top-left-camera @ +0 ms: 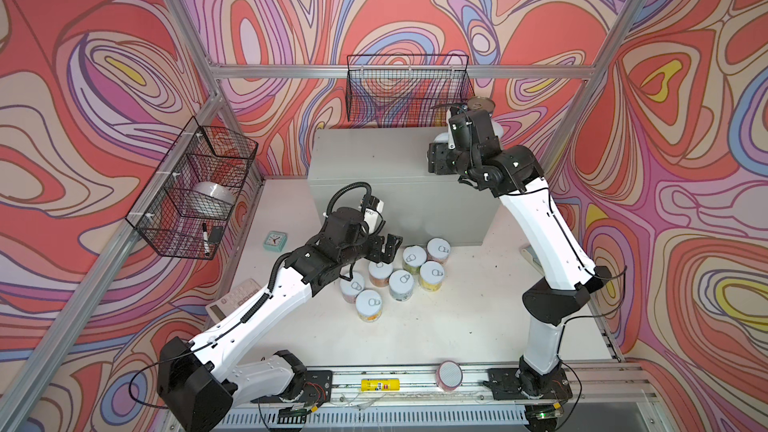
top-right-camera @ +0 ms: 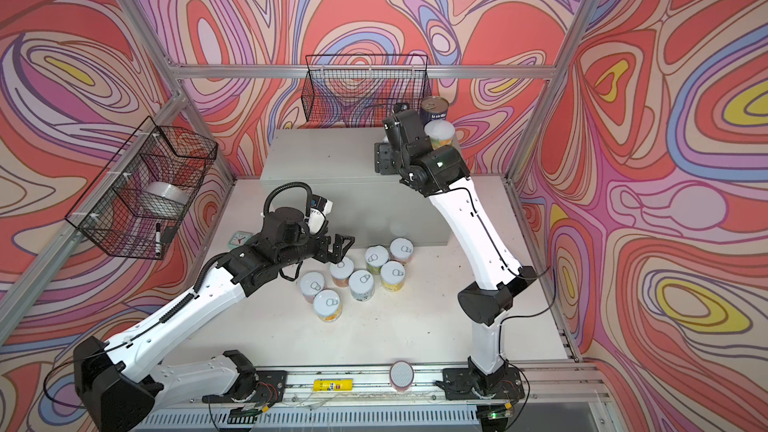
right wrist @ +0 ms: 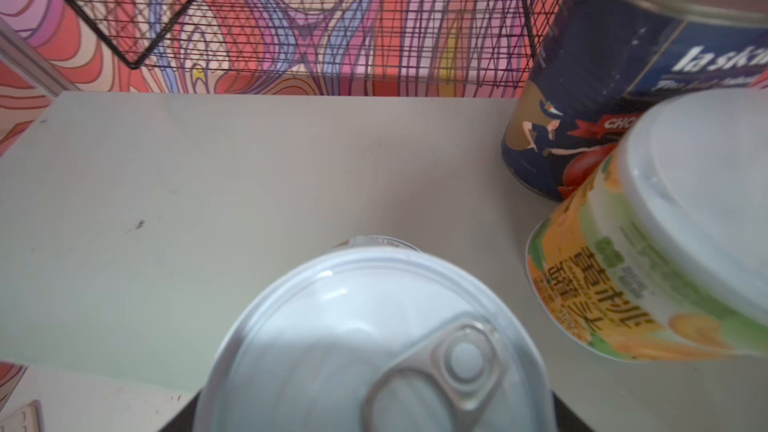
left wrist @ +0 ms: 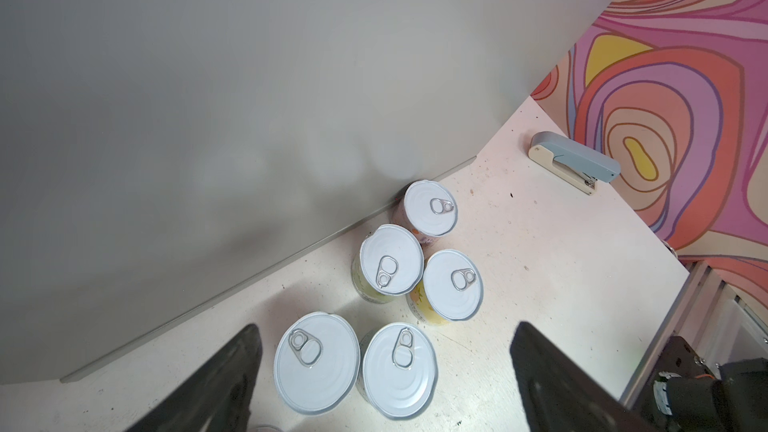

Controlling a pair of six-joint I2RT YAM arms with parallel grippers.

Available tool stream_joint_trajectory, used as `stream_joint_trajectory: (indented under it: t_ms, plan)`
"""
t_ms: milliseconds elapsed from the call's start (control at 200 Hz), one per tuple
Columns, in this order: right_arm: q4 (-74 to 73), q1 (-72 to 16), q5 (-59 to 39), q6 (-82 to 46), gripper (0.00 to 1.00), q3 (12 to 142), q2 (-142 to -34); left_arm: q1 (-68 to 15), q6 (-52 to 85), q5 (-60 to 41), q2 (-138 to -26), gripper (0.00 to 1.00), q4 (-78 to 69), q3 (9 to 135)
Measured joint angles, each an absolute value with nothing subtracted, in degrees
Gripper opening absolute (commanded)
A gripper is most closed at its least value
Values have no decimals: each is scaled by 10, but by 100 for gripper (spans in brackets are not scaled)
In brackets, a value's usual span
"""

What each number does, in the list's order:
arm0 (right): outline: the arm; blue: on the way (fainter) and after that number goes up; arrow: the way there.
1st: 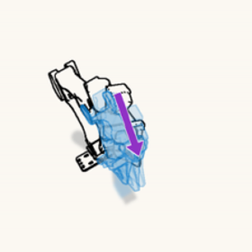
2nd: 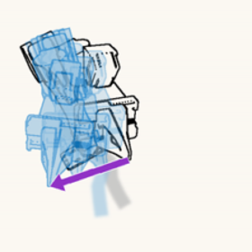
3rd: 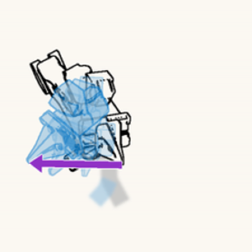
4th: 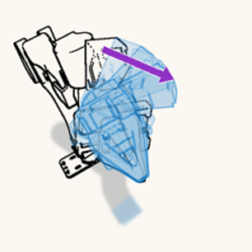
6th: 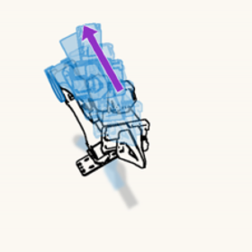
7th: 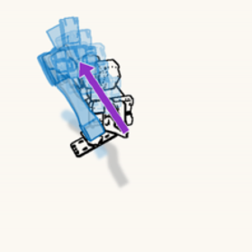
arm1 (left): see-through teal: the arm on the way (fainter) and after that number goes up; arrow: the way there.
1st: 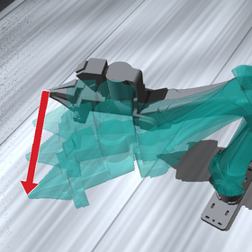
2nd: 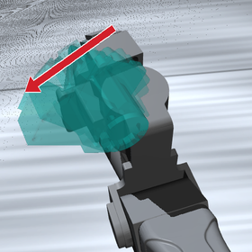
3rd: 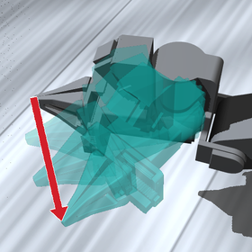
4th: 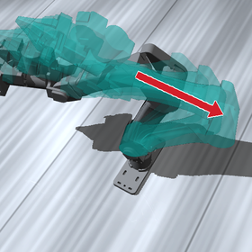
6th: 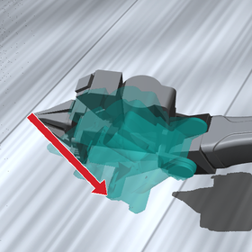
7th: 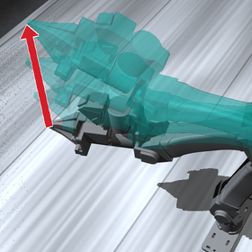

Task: Place and organize the canned foods onto the counter
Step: 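Lift the can with right gripper and lower it onto the cabinet top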

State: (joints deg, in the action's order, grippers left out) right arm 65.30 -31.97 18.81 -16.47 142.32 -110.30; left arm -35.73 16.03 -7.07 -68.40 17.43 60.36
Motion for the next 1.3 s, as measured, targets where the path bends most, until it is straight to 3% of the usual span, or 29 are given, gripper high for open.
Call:
stream_joint_trajectory:
  t_ms: [215, 335, 376, 446, 516, 791, 1302]
  plan:
    - [637, -307, 170, -174, 0, 1468, -1153, -333, 161, -80, -685, 96, 169, 604]
    - [637, -307, 165, -179, 25, 1472, -1156, -329, 162, -84, -686, 96, 157, 603]
    - [637, -307, 165, -181, 41, 1472, -1156, -328, 163, -87, -688, 96, 152, 603]
    - [637, -307, 165, -183, 58, 1472, -1156, -326, 163, -90, -693, 96, 147, 603]
    - [637, -307, 165, -183, 70, 1472, -1156, -325, 164, -93, -699, 96, 144, 603]
    - [638, -305, 164, -183, 98, 1472, -1157, -313, 168, -105, -709, 97, 134, 603]
    - [604, -301, 143, -170, 98, 1468, -1139, -307, 167, -108, -709, 97, 136, 610]
